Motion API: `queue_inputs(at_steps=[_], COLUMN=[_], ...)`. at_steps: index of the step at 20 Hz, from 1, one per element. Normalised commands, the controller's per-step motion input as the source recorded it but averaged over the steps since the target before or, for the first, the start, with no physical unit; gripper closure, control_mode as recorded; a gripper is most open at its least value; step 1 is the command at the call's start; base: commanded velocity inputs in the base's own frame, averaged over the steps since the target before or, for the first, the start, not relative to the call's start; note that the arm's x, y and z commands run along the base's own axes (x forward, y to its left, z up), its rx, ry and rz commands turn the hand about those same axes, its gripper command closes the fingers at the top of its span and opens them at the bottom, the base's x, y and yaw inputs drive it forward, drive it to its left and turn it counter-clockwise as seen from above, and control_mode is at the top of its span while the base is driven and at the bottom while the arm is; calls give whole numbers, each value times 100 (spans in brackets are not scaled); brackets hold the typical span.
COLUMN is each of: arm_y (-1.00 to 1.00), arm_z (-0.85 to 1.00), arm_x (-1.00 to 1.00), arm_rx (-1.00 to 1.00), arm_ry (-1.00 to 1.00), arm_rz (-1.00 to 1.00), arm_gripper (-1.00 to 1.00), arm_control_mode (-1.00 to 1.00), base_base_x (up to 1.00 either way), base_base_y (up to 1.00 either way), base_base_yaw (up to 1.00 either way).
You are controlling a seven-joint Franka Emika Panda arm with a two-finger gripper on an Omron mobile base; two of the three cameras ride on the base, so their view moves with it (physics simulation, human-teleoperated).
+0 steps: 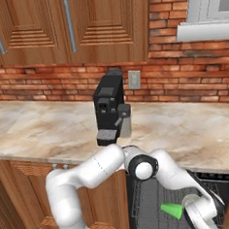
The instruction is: Pick up the cup and bowl from the counter, place them in the dishwasher, and close the dishwasher door.
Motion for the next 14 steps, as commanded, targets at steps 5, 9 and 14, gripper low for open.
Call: queue_inputs(at_steps=[5, 9, 14], arm_y=[-13, -8, -8], arm_z=[-66, -69, -21], arm_x=[0, 0, -4], arm_rx=[-1, -1, -3], arm_ry=[1, 0, 0], arm_rz=[0, 0, 0], arm_gripper=[100, 100, -100], arm_control_mode=[-100, -100, -100], base_base_x=[0, 0, 0], base_base_y=[0, 0, 0], base_base_yaw=[0, 0, 0])
